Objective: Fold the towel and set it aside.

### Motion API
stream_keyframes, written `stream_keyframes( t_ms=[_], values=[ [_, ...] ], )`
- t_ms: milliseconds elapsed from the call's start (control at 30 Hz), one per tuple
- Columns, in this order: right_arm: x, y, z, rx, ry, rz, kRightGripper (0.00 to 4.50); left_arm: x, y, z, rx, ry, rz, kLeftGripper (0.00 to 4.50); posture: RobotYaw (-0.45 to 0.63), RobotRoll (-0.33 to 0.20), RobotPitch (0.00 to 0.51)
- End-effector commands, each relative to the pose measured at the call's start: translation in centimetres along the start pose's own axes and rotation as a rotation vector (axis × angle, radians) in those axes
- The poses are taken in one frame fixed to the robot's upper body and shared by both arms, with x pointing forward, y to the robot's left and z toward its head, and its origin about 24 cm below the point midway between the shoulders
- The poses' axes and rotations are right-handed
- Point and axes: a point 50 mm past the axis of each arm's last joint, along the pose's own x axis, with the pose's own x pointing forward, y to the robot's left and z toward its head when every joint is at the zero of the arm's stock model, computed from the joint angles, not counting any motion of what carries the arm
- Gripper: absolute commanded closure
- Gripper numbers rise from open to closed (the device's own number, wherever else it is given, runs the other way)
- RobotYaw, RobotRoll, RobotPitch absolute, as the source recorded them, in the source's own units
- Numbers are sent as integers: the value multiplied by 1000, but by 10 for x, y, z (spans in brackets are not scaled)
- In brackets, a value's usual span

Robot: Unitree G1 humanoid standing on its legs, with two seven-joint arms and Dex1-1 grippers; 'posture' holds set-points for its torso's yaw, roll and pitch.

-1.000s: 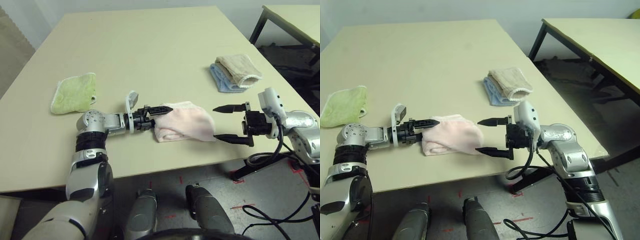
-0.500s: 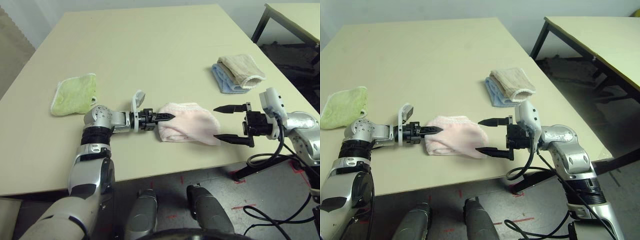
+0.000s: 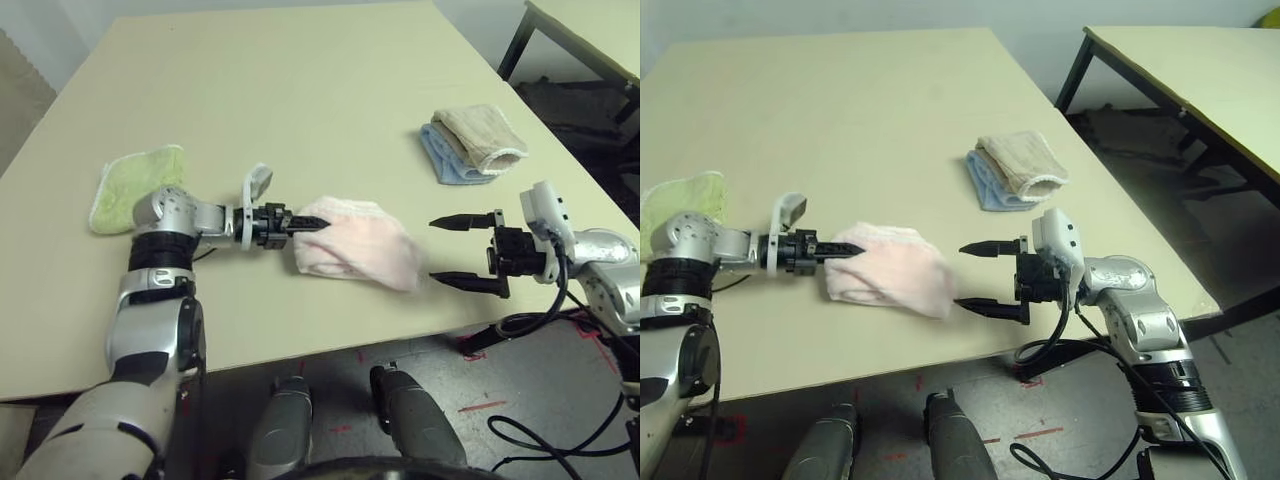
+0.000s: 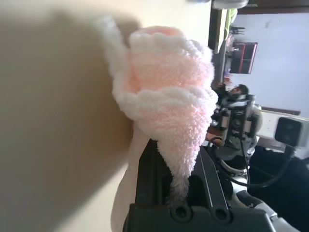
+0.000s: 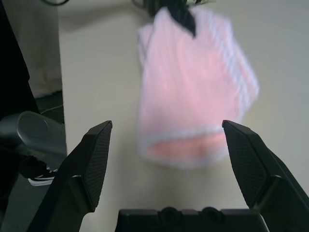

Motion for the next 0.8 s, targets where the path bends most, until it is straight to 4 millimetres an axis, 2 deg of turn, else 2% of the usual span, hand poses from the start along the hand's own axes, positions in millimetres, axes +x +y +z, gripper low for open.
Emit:
stream_keyframes(
  t_ms=[33, 333, 633, 800],
  values=[
    [2, 0, -2, -2, 0, 0, 0, -10, -16, 9, 48, 1, -14, 4485, -31, 0, 157],
    [2, 2, -3, -3, -6, 2, 0, -53, -50, 37, 125, -213, -75, 4485, -8, 0, 152],
    [4, -2, -3, -3, -15, 23, 0, -90, -51, 41, 141, -549, -74, 4485, 49, 0, 151],
    [6, -4, 0, -5, -20, 32, 0, -115, -47, 43, 143, -844, -32, 4485, 71, 0, 153]
  ],
)
